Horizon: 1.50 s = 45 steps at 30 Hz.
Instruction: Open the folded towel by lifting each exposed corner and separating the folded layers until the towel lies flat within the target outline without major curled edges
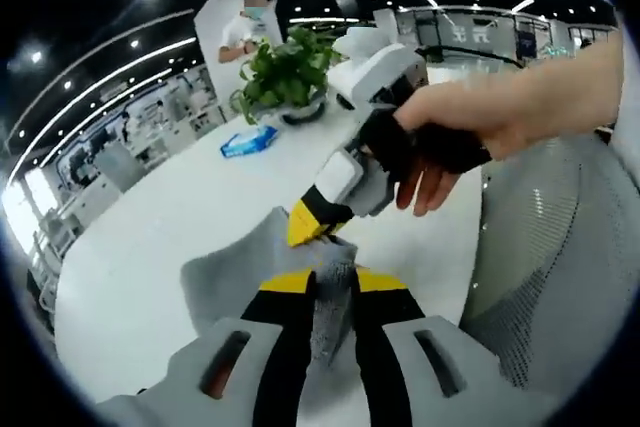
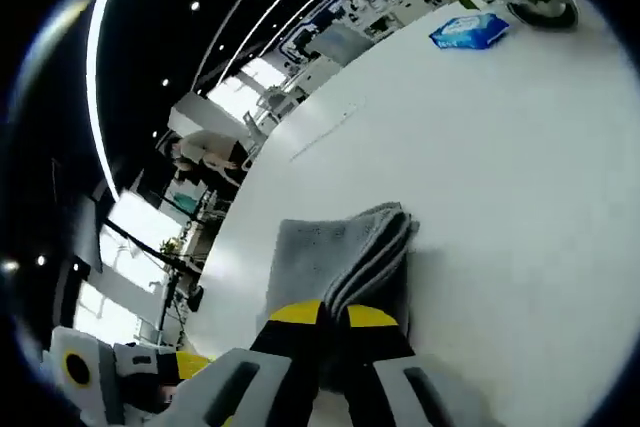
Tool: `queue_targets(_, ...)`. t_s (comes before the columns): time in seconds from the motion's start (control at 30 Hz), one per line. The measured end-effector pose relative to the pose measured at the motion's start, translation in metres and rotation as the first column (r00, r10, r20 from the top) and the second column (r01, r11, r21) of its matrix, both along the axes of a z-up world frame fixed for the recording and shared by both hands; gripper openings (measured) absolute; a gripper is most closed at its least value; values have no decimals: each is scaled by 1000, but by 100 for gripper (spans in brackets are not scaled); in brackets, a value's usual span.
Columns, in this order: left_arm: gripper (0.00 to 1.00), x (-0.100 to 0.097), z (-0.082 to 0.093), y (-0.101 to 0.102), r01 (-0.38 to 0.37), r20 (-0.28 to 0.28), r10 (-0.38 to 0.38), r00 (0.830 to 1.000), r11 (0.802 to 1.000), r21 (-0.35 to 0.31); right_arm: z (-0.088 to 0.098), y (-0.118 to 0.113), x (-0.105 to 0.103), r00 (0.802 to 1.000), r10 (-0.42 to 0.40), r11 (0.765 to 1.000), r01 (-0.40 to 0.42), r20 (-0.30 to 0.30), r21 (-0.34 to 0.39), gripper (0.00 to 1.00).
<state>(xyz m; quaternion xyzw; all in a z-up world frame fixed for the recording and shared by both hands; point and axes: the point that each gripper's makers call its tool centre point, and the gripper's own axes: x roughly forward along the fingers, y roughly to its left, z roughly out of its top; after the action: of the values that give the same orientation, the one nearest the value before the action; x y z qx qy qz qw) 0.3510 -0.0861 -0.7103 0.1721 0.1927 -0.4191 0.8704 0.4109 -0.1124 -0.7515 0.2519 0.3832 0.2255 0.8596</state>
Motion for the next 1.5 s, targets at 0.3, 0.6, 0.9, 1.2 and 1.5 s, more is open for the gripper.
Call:
queue_targets(0.3, 17, 43, 44, 36, -222, -130, 194, 972, 943, -250, 23, 23, 2, 914, 291, 884, -144, 281, -445, 2)
queue_targets(0.6, 16, 67, 29, 36, -331, -358, 232, 904, 911, -246, 36, 45, 3, 749, 553, 674, -145, 365, -724, 2)
queue_targets(0.9, 18, 78, 13, 33, -392, -535, 214, 817, 887, -244, 35, 56, 1, 647, 682, 533, -122, 340, -837, 2)
queue_targets(1.2, 17, 81, 5, 36, -431, -632, 208, 747, 874, -222, 30, 66, -5, 510, 821, 339, -75, 255, -938, 2)
queue_targets(1.5, 3, 77, 0, 40, -425, -620, 224, 752, 884, -197, 30, 73, -8, 524, 799, 411, -120, 294, -903, 3)
